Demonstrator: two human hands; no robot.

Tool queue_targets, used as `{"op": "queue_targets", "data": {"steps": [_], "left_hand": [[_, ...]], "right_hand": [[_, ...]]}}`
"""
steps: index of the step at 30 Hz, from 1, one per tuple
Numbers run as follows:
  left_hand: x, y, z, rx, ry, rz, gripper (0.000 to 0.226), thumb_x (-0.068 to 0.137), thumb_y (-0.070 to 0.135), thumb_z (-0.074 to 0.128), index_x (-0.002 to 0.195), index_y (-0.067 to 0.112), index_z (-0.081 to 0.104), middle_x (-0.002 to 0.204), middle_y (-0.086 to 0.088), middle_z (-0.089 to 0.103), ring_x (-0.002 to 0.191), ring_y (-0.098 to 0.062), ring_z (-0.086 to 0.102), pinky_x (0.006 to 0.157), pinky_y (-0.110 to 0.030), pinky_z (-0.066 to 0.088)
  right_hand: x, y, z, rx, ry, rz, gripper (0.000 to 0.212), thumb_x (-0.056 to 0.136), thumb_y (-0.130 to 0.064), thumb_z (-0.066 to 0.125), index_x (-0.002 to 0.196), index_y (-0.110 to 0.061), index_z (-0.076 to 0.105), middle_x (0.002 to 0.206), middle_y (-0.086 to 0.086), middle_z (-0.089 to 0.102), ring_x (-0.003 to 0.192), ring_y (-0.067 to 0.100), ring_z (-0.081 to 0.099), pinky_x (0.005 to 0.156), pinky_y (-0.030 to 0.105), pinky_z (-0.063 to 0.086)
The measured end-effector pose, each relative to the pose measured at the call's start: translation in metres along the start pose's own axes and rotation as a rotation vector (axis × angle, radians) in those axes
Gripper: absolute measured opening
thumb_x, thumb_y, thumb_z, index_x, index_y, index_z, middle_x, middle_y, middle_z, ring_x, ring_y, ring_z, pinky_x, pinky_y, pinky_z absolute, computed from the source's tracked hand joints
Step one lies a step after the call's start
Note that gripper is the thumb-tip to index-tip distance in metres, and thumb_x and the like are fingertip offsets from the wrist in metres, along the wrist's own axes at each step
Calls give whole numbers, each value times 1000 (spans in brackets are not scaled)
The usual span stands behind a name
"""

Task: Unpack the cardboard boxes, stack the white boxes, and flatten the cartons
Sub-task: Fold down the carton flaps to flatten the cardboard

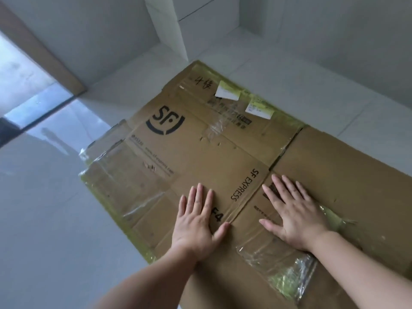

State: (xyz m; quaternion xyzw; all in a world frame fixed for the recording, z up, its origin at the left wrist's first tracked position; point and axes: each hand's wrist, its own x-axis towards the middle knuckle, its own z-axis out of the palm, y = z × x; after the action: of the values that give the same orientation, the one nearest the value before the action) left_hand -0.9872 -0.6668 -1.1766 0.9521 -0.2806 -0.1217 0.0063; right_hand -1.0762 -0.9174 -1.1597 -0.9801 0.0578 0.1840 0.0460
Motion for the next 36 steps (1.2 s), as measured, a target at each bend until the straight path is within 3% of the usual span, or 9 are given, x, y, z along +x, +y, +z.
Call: {"op": "queue_targets", "data": {"steps": [4, 9, 17, 19, 22, 24, 27, 30, 36], "left_hand": [[1, -2, 2, -14, -9, 21, 87, 77, 82, 1, 144, 30, -19, 152, 1, -28, 138, -15, -32, 114, -42, -16], [2, -4, 3, -16, 18, 47, 88, 77, 81, 0, 145, 29, -17, 154, -2, -23, 138, -16, -33, 112, -39, -23], [1, -16, -4, -101, 46, 95, 86, 80, 81, 3, 150, 32, -3, 156, 5, -20, 138, -9, -32, 112, -33, -23], [-3, -44, -11, -95, 72, -36, 82, 82, 78, 14, 150, 33, 6, 159, 3, -11, 143, -12, -21, 112, -36, -21], [-22, -101, -18, -202, 80, -672, 93, 78, 78, 29, 151, 24, 6, 159, -7, -6, 146, -25, -8, 113, -50, -8], [-37, -123, -21, -426, 62, -962, 105, 78, 77, 39, 151, 9, 4, 158, -17, 3, 145, -30, 0, 115, -49, 2], [-43, -123, -18, -744, 76, -1010, 99, 86, 62, 47, 148, -3, 5, 157, -17, 10, 145, -26, 5, 118, -40, 7], [-37, -121, -17, -810, 92, -1022, 91, 91, 55, 44, 149, 0, 1, 159, -13, 3, 146, -23, -1, 118, -36, 2], [-8, -131, -19, -981, 142, -998, 85, 92, 47, 48, 150, 8, 0, 155, -16, 19, 142, -34, 21, 116, -45, 18]], "right_hand": [[2, -12, 0, 5, -62, 165, 84, 71, -80, -18, 135, -30, -40, 144, 1, -44, 135, 18, -38, 111, 40, -22], [-16, -32, 1, 77, -180, 308, 88, 69, -79, -17, 135, -24, -40, 138, 3, -52, 130, 21, -43, 109, 42, -24], [-27, -33, 10, 80, -126, 308, 86, 68, -83, -22, 130, -29, -46, 139, 0, -51, 130, 20, -44, 108, 45, -25], [-28, -34, 11, 72, -130, 316, 86, 68, -83, -22, 132, -29, -44, 141, 0, -49, 132, 20, -42, 109, 45, -23], [-27, -34, 10, 47, -129, 318, 87, 69, -82, -20, 134, -28, -41, 145, 1, -44, 134, 20, -39, 111, 47, -19], [-27, -36, 8, 54, -135, 319, 86, 69, -81, -19, 134, -27, -40, 145, 1, -43, 135, 21, -37, 113, 48, -16], [-27, -42, 6, 88, -140, 350, 88, 71, -77, -15, 137, -23, -35, 146, 1, -41, 138, 23, -33, 113, 48, -13], [-33, -55, 12, 117, -130, 384, 83, 81, -70, -8, 144, -19, -29, 145, 9, -40, 139, 29, -30, 112, 49, -13], [-53, -68, 19, 105, -90, 340, 80, 87, -69, 2, 140, -19, -32, 142, 10, -43, 137, 29, -34, 112, 49, -14]]}}
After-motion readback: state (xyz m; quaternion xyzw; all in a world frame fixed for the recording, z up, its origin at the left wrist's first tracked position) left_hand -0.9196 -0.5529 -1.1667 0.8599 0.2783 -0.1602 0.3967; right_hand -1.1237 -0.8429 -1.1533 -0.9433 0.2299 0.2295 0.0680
